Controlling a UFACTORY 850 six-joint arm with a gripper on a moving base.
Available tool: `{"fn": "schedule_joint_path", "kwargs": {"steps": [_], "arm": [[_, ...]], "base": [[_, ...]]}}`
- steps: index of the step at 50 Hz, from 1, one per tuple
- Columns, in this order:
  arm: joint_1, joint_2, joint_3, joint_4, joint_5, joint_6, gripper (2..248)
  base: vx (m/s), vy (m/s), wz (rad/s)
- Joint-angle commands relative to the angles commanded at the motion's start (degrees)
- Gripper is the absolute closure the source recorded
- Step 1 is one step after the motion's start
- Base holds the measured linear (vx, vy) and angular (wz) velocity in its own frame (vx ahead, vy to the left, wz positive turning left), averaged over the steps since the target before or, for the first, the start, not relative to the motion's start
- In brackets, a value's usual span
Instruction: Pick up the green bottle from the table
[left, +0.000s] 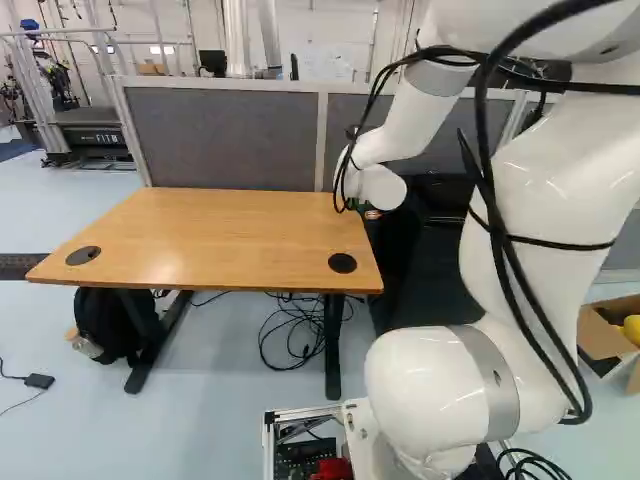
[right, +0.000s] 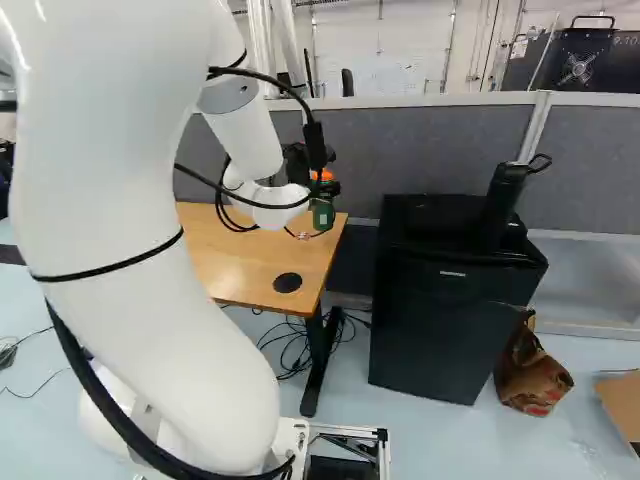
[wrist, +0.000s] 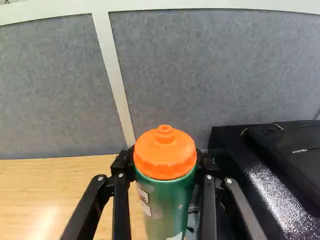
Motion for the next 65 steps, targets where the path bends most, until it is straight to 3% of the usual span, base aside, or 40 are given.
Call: {"fn": "schedule_joint_path", "kwargs": {"steps": [24, 56, 65], "arm": [[-0.3, 10.1, 7.0, -0.8, -3.2, 0.0, 219], [-0.5, 25.0, 15.9, -7.1, -6.8, 0.0, 219], [-0.5, 25.0, 15.9, -7.1, -6.8, 0.0, 219]], "base": [[0.0, 0.0, 0.0], [0.0, 0.0, 0.0], [0.0, 0.0, 0.0]]}}
